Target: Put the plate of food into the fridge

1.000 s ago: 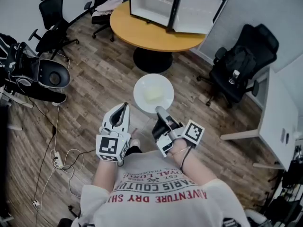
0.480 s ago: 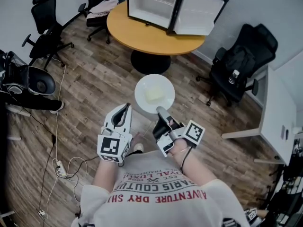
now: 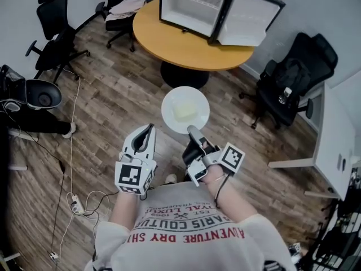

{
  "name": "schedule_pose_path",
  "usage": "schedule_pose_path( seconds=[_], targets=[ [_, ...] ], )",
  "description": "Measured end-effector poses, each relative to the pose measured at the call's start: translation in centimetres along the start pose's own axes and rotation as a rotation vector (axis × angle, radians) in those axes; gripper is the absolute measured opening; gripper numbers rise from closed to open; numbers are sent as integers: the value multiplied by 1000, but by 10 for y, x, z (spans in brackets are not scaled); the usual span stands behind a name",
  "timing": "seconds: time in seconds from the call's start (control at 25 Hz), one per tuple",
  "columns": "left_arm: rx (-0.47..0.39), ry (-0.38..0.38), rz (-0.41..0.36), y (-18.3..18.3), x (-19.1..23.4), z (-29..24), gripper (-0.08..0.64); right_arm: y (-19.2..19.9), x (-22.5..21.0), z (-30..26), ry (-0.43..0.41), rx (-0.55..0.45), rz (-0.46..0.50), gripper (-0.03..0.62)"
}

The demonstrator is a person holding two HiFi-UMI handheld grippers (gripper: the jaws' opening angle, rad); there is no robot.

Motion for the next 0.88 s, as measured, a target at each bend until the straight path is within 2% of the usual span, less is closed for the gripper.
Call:
schedule_pose_path(
  seconds=[0.28, 0.52, 0.88],
  targets=[
    [6, -47, 1, 3, 28, -33, 29, -21, -9, -44, 27, 17, -36, 38],
    [0, -93, -18, 0, 57, -83, 29, -54, -8, -99, 10, 52, -44, 38],
    [-15, -135, -35, -12, 89, -195, 29, -128, 6, -193, -1, 109, -20, 38]
  ],
)
Point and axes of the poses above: the fingertips, and each gripper's own axes: z backward along the fingers, x to its left, y out of its underside, the point moved 2 cm from there along z, backward along the fingers, and after that the axes turned 6 degrees about -x, right-handed, at the moved point
